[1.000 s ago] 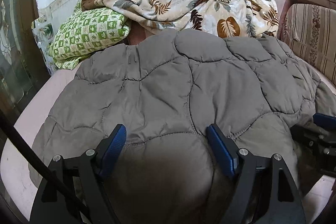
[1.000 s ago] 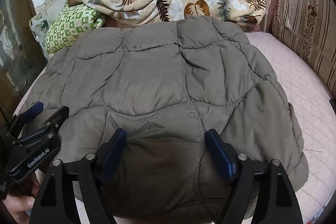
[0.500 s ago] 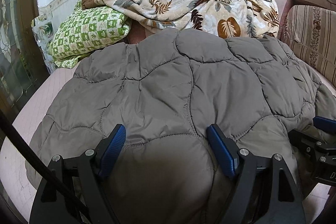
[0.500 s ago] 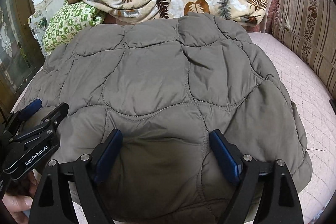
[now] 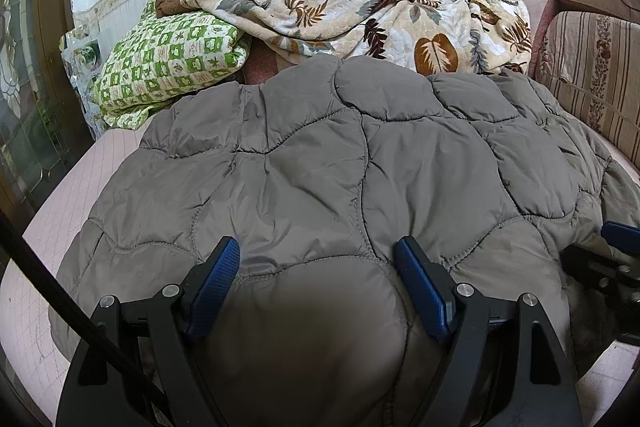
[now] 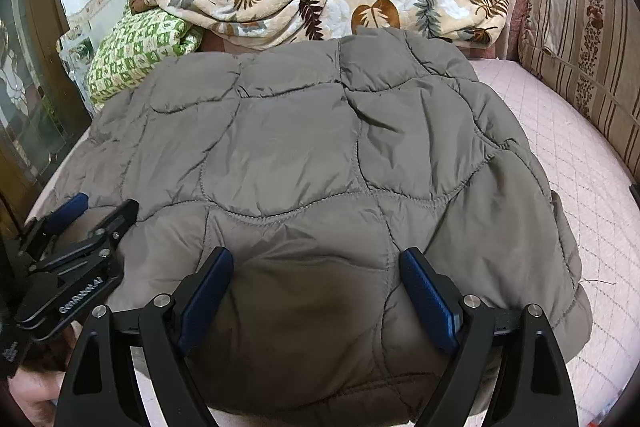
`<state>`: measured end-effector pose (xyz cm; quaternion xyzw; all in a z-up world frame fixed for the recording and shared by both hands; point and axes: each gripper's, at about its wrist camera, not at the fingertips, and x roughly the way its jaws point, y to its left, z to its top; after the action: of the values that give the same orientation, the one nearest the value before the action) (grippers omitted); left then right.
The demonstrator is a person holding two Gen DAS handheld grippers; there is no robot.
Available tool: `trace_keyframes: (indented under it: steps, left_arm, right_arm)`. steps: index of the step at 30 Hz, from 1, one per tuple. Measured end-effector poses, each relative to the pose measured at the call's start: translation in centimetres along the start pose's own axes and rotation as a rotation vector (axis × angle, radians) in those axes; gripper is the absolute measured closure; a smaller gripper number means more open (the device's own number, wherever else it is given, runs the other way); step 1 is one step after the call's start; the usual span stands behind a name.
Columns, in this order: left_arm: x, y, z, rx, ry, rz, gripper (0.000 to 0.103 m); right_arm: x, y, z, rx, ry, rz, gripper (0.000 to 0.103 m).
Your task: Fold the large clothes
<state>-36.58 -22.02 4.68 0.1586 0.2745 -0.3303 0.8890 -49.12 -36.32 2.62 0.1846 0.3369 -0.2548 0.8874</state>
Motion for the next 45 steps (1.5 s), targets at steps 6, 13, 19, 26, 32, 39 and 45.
trace_keyframes:
  steps: [6,13,19,26,32,39,45]
  left_arm:
    - [-2.9,1.1,1.3,-0.080,-0.041,-0.072,0.023]
    - [-15.5,4.1,1.6,-0.126,-0.267,-0.145,0.007]
    - [-21.6,3.9,-0.9,-0.063,-0.251,-0.135,0.004]
    - [-25.9,5.1,-0.3,-0.076,-0.250,-0.101,0.004]
    - [-27.9,5.6,0.3,-0.104,-0.224,0.011,0.003]
    - [-27.9,6.0,-0.5,-0.084,-0.185,0.085,0.003]
    - [-27.0,6.5,-0.8,-0.049,-0.145,0.111,0.003]
  right_arm:
    - [-3.9,0.2,0.3,-0.022,-0.094,-0.030,0.014]
    - [-15.4,2.4,-0.9,-0.034,-0.344,-0.113,0.009]
    - [-24.5,6.1,-4.0,-0.112,-0.496,-0.094,0.001]
    - [-30.0,7.9,-4.3,-0.103,-0.585,-0.014,0.001]
    - [-30.6,8.9,-5.1,-0.103,-0.584,0.002,0.001]
    - [-30.0,9.5,-5.8,-0.115,-0.559,0.004,0.001]
    - [-29.2,10.5,-6.2,-0.148,-0.527,-0.007,0.001]
